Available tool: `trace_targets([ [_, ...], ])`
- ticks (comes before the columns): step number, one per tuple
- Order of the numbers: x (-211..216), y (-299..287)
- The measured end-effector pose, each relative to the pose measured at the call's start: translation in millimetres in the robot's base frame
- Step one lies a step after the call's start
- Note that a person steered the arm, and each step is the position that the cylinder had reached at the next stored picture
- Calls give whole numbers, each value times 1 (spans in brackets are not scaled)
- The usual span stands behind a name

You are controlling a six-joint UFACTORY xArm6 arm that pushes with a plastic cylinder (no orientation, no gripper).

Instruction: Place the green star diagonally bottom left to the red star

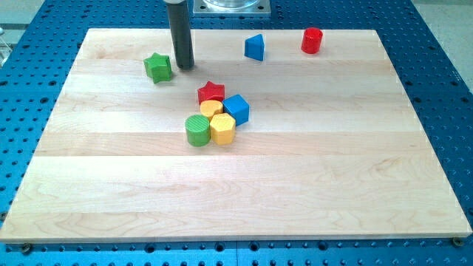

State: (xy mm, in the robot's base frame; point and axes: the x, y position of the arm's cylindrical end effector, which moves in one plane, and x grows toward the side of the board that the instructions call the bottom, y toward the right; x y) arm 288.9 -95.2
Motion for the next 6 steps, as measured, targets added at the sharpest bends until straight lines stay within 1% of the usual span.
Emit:
trace_targets([
  [1, -6, -28],
  [2, 26, -38],
  [3, 56, -10],
  [4, 9, -27],
  [5, 54, -68],
  [6, 85, -66],
])
